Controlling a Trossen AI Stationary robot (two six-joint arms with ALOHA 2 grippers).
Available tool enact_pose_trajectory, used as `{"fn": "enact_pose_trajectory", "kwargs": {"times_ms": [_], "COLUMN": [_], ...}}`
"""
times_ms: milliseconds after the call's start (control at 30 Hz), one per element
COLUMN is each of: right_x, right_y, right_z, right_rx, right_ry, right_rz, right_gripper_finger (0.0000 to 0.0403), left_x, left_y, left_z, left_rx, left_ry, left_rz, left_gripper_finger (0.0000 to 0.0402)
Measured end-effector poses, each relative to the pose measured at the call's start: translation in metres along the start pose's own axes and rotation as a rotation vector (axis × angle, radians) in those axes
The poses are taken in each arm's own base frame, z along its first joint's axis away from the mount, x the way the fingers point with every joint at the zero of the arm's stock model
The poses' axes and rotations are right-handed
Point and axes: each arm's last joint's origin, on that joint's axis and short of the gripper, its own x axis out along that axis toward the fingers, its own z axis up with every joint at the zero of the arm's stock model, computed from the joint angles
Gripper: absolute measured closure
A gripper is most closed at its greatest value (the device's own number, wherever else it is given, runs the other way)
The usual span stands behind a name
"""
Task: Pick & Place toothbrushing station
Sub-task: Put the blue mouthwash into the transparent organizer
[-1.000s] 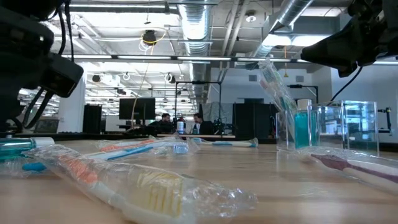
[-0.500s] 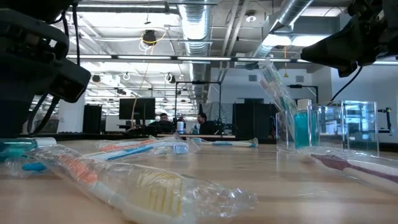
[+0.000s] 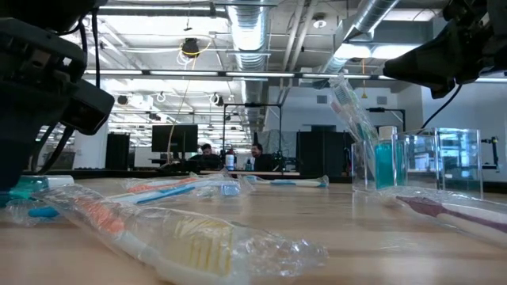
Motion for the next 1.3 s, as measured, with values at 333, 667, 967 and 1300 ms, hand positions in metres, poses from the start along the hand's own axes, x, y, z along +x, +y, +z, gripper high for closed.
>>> {"fn": "enact_pose_trajectory", "kwargs": {"times_ms": [333,667,967,1300], "right_x": [0.0,0.0,0.0,0.012], "right_y": [0.0,0.0,0.0,0.009], "right_z": [0.0,0.0,0.001,0.028], "right_rx": [0.001,0.001,0.015,0.002], "right_ry": [0.0,0.0,-0.01,-0.067], "right_rz": [0.0,0.0,0.002,0.042], "right_gripper_finger": [0.0328,0.0328,0.0328,0.0328], "left_x": [-0.001,-0.022,-0.039,-0.05], "left_y": [-0.003,-0.009,-0.014,-0.028], "left_z": [0.001,0.002,0.004,0.014], "left_rx": [0.004,0.036,0.14,0.401], "left_ry": [-0.016,-0.14,-0.3,-0.596], "left_rz": [-0.046,-0.137,-0.188,-0.231], "left_gripper_finger": [0.0338,0.0334,0.0334,0.0334]}}
